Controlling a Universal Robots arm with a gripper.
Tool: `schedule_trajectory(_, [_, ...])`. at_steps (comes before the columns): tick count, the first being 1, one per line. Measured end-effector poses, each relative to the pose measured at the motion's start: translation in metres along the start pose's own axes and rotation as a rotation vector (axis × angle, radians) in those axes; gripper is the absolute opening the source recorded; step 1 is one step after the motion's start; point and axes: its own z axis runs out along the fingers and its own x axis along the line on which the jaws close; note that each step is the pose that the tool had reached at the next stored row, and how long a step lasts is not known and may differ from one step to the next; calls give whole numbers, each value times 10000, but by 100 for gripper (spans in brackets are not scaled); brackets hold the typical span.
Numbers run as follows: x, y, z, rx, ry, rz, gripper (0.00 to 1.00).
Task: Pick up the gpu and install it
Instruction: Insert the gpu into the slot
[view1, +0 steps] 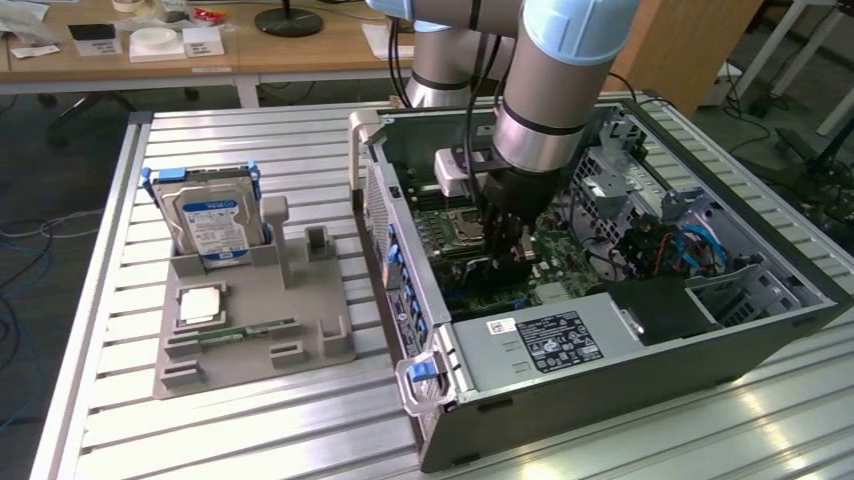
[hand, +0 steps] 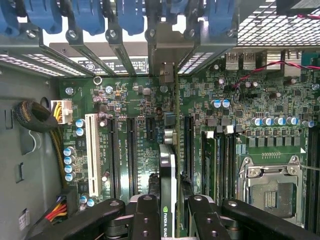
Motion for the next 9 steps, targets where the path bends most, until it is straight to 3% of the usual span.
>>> schedule_trajectory(9, [1,2,8,-1,1,0,26])
